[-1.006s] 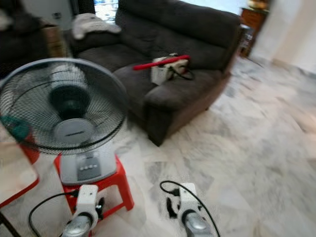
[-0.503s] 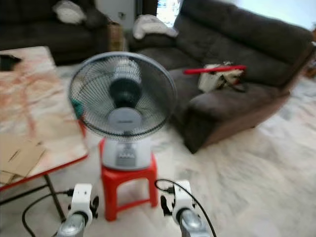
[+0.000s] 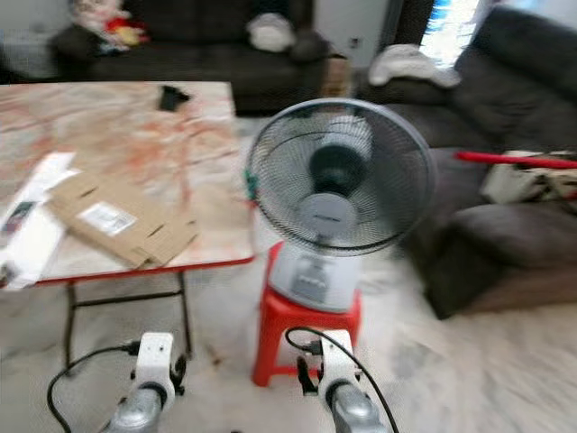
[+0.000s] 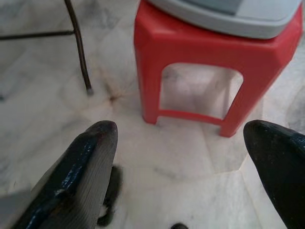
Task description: Picking trash to rubbish bin
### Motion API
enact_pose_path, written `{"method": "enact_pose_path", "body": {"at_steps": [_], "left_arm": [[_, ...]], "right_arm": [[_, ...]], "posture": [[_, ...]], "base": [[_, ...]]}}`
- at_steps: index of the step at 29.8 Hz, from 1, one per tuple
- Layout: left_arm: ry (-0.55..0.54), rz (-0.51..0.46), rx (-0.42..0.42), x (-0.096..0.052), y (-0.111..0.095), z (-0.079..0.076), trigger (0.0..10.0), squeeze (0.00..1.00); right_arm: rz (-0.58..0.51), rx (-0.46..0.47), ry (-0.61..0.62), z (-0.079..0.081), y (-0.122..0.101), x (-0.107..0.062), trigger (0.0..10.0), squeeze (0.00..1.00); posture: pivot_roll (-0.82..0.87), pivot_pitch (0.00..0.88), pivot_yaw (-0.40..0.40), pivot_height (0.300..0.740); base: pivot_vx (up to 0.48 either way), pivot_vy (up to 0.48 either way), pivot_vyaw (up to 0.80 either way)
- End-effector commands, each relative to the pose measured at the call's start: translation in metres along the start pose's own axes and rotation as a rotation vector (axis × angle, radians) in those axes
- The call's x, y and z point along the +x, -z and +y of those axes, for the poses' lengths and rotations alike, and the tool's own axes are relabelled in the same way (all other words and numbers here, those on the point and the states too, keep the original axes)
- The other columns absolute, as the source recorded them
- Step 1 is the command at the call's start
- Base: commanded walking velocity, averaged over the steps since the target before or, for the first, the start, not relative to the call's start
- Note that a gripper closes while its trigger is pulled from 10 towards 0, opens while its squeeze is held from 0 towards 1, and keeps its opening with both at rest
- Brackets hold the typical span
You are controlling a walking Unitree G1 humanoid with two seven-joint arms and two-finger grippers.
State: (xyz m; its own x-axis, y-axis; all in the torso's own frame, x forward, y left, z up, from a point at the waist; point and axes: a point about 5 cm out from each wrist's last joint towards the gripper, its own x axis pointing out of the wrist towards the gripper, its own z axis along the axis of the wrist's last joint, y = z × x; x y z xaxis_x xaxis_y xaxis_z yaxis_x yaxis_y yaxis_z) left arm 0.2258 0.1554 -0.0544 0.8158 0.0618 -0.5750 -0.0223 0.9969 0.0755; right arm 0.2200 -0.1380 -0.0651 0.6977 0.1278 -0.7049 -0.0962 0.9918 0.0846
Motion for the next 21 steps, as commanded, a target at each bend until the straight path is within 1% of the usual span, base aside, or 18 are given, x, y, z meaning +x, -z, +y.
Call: {"method": "enact_pose_path", "body": {"at_steps": [1,10,12,15,17,19,21], "left_arm": [[-0.02,0.31,-0.038,-0.016,0.049,0.034,10.0,0.0],[-0.019,0.307,-0.034,-0.016,0.05,0.034,10.0,0.0],[-0.02,0.309,-0.03,-0.017,0.05,0.035,10.0,0.0],[-0.013,0.304,-0.005,-0.017,0.051,0.036,10.0,0.0],[-0.011,0.293,0.014,-0.018,0.051,0.037,10.0,0.0],[-0.032,0.272,0.016,-0.018,0.05,0.039,10.0,0.0],[-0.072,0.229,0.014,-0.019,0.047,0.047,10.0,0.0]], "right_arm": [[0.022,0.482,0.343,-0.089,0.034,-0.03,10.0,0.0],[0.025,0.47,0.335,-0.088,0.033,-0.029,10.0,0.0],[0.027,0.454,0.325,-0.087,0.033,-0.029,10.0,0.0],[0.007,0.445,0.288,-0.083,0.027,-0.026,10.0,0.0],[-0.001,0.4,0.26,-0.08,0.022,-0.023,10.0,0.0],[-0.012,0.36,0.242,-0.078,0.017,-0.022,10.0,0.0],[-0.03,0.328,0.225,-0.077,0.013,-0.021,10.0,0.0]], "posture": [[-0.03,0.0,0.043,0.74],[-0.02,0.0,0.037,0.74],[-0.02,0.0,0.036,0.74],[-0.01,0.0,0.037,0.74],[-0.01,0.0,0.04,0.74],[0.0,0.0,0.042,0.74],[0.01,0.0,0.046,0.74]], "base": [[0.0,0.0,0.8],[0.0,0.0,0.8],[0.0,0.0,0.8],[0.0,0.0,0.0],[0.0,0.0,0.0],[0.0,0.0,0.0],[0.0,0.0,0.0]]}}
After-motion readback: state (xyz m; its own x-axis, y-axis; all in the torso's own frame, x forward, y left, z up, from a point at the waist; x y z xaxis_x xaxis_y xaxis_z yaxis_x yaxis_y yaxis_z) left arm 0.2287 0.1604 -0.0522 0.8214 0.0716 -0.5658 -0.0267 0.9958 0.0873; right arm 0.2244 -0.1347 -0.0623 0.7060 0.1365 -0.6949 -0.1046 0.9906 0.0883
